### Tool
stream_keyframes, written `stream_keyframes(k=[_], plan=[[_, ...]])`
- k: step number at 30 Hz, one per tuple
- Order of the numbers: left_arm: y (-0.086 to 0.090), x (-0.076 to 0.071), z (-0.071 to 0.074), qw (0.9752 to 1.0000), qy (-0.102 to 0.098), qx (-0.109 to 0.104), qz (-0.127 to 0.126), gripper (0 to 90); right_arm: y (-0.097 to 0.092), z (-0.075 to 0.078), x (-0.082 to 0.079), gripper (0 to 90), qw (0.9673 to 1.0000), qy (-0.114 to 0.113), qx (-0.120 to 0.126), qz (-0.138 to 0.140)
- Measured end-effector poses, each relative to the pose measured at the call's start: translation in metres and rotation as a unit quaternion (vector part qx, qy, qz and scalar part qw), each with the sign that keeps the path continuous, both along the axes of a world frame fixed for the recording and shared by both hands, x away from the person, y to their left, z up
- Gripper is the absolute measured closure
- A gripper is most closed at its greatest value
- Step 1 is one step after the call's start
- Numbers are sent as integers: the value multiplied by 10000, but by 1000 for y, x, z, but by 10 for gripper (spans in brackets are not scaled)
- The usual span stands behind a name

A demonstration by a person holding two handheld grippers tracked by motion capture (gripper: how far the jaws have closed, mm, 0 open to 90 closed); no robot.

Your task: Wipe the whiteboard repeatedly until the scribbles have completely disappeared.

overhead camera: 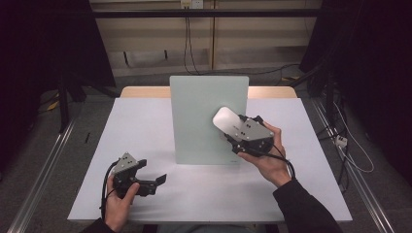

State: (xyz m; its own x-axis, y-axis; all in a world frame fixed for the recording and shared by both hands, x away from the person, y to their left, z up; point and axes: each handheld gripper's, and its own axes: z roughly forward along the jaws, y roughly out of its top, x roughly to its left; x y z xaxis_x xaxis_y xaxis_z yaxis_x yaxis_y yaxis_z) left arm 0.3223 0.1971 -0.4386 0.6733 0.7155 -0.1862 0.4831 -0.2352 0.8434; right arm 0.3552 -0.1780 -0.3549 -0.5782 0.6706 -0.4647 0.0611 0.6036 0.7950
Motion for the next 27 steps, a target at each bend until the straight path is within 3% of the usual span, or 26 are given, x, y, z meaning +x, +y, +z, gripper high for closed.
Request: stream_keyframes(k=[12, 19, 27], plan=[[-1, 0, 0, 10000, 11, -5, 3, 40, -14, 31, 12, 316, 9989, -319, 161, -297], [0, 0, 0, 10000, 17, -4, -7, 40, -12, 24, 9, 316, 9992, -270, 111, -260], [-1, 0, 0, 10000, 13, 10, -8, 40, -1, 3, 1, 316, 10000, -45, -53, -48]])
